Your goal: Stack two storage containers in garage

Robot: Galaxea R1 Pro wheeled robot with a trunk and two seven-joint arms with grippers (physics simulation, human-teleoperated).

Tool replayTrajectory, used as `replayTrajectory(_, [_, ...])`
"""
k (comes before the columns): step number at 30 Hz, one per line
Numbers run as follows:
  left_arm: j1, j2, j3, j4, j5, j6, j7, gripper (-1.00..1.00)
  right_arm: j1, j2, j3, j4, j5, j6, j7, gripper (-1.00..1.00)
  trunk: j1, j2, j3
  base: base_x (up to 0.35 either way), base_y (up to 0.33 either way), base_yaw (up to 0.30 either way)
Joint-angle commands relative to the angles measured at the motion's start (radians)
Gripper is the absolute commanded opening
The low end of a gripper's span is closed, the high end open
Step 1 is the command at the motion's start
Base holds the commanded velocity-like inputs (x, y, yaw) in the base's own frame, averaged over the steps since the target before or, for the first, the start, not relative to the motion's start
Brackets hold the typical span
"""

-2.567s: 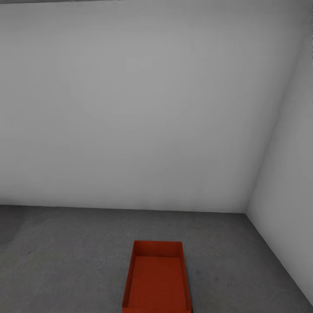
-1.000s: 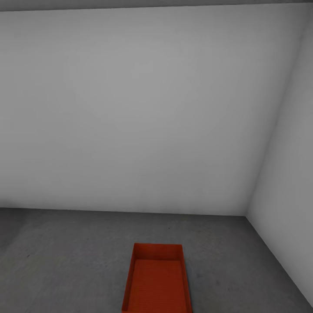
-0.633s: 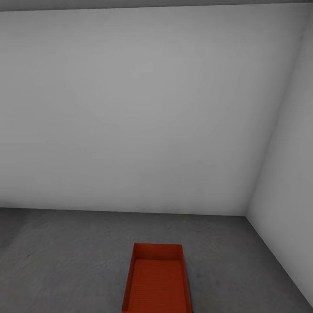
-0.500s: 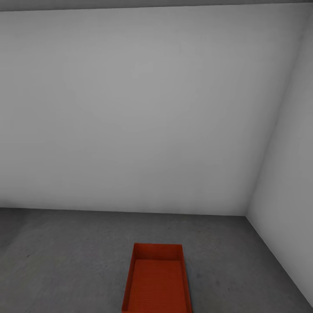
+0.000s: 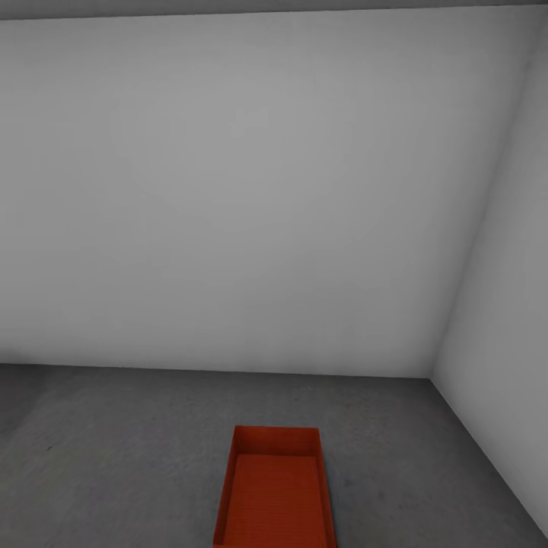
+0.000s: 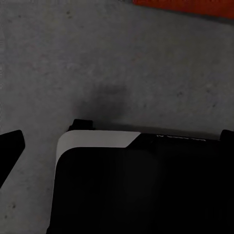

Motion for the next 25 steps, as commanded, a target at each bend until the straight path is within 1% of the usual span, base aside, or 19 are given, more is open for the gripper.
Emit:
replayTrajectory(1, [-0.001,0.000,0.006,0.001,0.007,-0.002,-0.005,1.00,-0.001,0.001,0.009,0.003,-0.007,-0.005,-0.001,1.00,0.000,-0.001,-0.002,0.000,0.000,0.000])
replayTrajectory(13, [-0.001,0.002,0.005,0.001,0.005,-0.002,-0.005,1.00,-0.001,0.000,0.010,0.002,-0.006,-0.006,-0.002,1.00,0.000,-0.001,-0.002,0.000,0.000,0.000])
replayTrajectory(25, [-0.001,0.009,0.002,0.001,0.003,-0.002,-0.005,1.00,-0.001,0.000,0.011,0.002,-0.006,-0.006,-0.002,1.00,0.000,-0.001,-0.002,0.000,0.000,0.000])
